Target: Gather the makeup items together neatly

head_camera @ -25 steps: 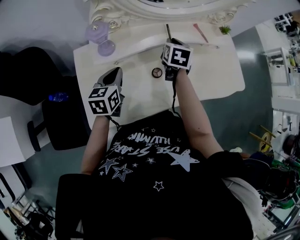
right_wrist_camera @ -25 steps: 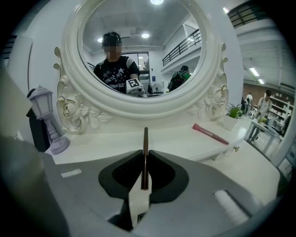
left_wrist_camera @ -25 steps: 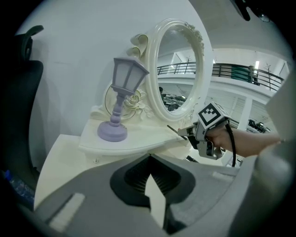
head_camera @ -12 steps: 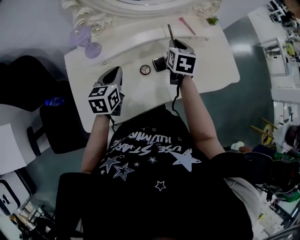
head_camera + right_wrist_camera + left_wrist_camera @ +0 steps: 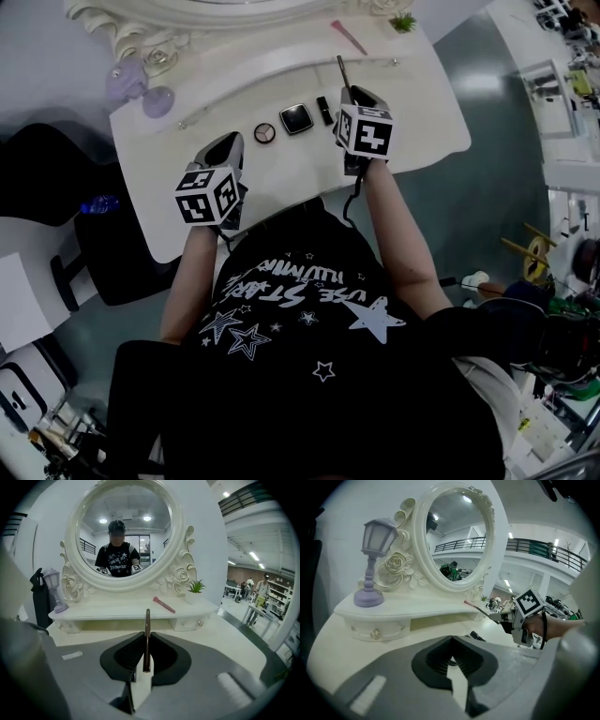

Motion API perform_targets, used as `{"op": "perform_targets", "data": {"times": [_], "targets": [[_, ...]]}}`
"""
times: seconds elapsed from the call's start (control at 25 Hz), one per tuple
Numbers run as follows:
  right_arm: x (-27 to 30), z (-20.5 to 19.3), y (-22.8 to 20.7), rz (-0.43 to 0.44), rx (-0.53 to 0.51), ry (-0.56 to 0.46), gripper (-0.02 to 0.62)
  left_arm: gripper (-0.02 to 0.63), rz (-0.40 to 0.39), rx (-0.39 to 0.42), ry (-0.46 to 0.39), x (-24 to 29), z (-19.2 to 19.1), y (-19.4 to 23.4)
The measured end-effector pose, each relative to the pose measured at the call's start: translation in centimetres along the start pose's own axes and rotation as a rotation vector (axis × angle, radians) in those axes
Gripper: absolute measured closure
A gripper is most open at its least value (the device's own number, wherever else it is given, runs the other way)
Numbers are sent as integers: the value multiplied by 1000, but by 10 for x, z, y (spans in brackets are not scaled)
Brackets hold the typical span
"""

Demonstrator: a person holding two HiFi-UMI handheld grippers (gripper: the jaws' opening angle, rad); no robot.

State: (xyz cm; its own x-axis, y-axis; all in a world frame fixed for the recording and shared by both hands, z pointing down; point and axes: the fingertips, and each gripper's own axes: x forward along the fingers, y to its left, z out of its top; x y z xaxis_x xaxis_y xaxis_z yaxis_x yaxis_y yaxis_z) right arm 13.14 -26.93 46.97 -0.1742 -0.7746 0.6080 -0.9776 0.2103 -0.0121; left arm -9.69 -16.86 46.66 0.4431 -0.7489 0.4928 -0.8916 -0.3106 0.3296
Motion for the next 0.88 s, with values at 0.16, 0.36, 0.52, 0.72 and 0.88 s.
{"op": "perform_targets", "data": {"times": [0.16, 0.36, 0.52, 0.72, 0.88], "targets": [[-1, -18, -15, 7, -2, 28, 529, 604, 5, -2, 19, 7, -8, -13], [7, -42, -24, 25, -14, 74, 529, 604, 27, -11, 38, 11, -18, -20], [16, -59, -25, 37, -24, 116, 529, 604, 42, -20, 54, 11, -27, -22], [26, -74, -20, 54, -29, 158, 529, 604, 61, -30, 74, 9, -37, -21], [35, -77, -19, 58, -50, 171, 529, 604, 71, -35, 82, 8, -39, -20]]}}
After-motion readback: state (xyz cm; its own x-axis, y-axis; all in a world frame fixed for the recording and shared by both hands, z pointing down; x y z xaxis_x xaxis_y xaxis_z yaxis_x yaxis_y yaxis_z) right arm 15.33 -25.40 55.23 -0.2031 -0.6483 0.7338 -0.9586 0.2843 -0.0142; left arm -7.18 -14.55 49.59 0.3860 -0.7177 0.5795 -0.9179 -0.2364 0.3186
